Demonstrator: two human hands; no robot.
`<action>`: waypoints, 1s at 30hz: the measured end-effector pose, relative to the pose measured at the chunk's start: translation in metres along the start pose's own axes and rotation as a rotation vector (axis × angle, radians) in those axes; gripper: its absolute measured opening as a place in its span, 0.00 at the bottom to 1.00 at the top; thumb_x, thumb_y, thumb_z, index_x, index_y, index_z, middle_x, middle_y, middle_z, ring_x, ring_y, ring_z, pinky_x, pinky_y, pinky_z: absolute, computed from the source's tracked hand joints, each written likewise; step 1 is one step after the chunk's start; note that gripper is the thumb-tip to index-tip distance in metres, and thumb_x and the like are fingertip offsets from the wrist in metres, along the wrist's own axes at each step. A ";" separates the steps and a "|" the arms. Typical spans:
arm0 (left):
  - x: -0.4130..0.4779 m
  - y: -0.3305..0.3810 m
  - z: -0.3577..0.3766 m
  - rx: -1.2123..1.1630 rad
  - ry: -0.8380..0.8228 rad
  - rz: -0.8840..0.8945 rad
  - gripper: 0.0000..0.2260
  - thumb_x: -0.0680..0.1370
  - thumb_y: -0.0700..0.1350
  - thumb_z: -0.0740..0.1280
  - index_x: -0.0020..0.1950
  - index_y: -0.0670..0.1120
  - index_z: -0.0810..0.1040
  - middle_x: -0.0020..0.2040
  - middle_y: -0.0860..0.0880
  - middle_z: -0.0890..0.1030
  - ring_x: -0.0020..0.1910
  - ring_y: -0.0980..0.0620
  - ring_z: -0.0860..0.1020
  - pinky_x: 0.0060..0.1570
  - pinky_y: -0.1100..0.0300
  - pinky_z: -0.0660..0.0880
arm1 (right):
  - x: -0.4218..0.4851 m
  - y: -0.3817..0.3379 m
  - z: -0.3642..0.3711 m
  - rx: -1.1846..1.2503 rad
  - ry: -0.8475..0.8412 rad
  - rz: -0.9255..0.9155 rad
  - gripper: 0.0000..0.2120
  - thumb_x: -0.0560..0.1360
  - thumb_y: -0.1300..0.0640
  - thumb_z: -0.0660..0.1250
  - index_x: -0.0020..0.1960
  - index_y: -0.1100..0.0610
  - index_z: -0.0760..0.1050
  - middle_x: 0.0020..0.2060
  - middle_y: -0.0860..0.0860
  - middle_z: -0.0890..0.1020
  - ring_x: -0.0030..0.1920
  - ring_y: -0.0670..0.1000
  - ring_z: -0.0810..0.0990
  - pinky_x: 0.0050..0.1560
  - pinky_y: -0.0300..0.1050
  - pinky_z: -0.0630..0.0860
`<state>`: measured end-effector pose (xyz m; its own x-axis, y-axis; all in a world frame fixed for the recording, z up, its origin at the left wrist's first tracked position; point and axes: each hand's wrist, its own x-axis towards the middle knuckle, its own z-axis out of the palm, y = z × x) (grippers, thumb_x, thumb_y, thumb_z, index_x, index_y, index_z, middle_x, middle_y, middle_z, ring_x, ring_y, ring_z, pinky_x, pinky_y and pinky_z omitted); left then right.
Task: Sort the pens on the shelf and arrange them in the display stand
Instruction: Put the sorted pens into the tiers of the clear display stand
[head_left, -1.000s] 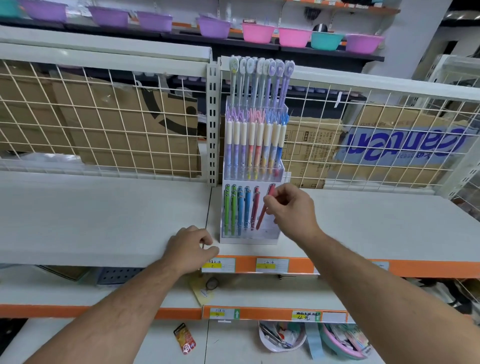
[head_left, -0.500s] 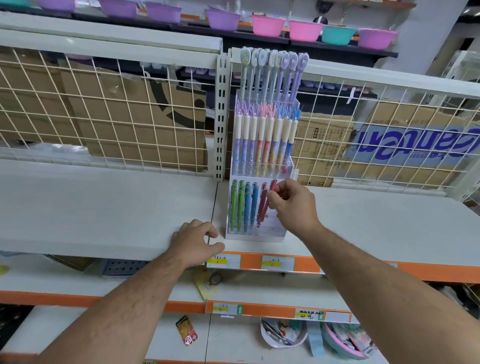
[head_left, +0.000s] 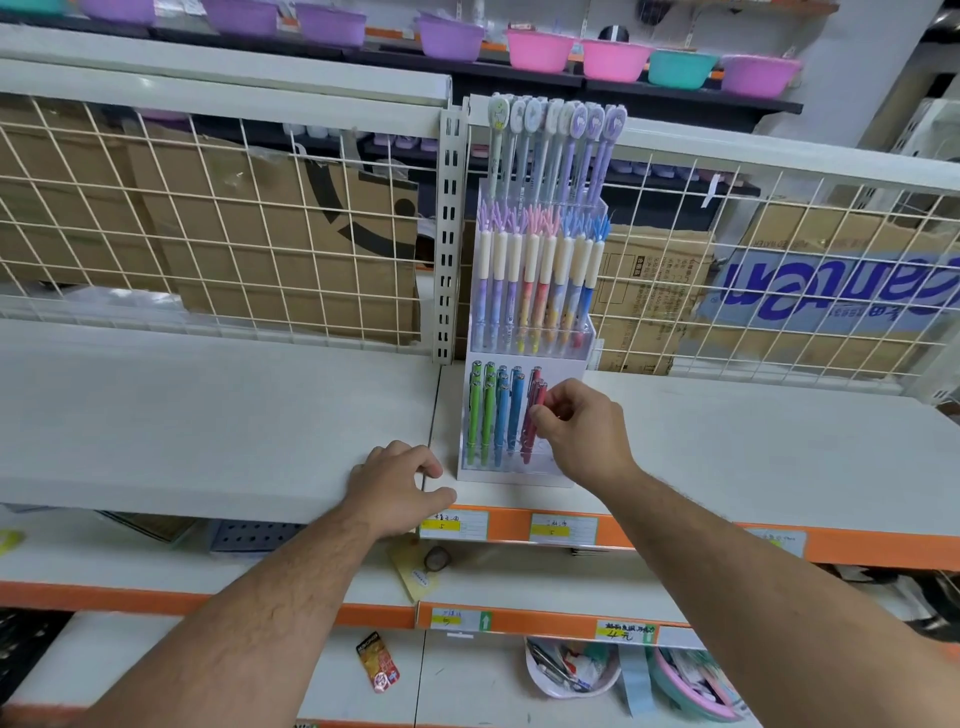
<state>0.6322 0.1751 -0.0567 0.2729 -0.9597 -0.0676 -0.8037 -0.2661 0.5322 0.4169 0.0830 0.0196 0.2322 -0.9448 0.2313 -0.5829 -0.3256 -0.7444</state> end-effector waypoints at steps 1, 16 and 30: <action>0.000 0.000 0.000 -0.004 0.000 0.000 0.12 0.70 0.62 0.70 0.50 0.61 0.75 0.54 0.61 0.72 0.58 0.56 0.70 0.59 0.54 0.68 | 0.000 0.001 0.001 -0.008 -0.003 0.005 0.04 0.77 0.57 0.70 0.43 0.53 0.78 0.36 0.48 0.83 0.39 0.51 0.82 0.44 0.52 0.82; -0.001 0.001 -0.001 0.003 0.006 0.000 0.13 0.71 0.62 0.70 0.51 0.60 0.75 0.54 0.61 0.72 0.58 0.57 0.69 0.58 0.55 0.67 | -0.002 0.004 0.009 0.016 -0.006 0.039 0.03 0.77 0.56 0.70 0.45 0.54 0.79 0.36 0.48 0.83 0.39 0.50 0.82 0.45 0.51 0.82; 0.000 0.001 -0.001 0.006 0.006 0.006 0.12 0.71 0.62 0.70 0.51 0.60 0.75 0.55 0.60 0.73 0.58 0.56 0.70 0.59 0.55 0.68 | -0.005 0.005 0.009 0.008 0.022 0.032 0.04 0.75 0.56 0.73 0.45 0.55 0.79 0.35 0.46 0.82 0.37 0.47 0.80 0.40 0.40 0.76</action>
<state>0.6321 0.1751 -0.0554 0.2715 -0.9606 -0.0594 -0.8085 -0.2611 0.5273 0.4203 0.0866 0.0091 0.1960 -0.9554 0.2210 -0.5832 -0.2948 -0.7569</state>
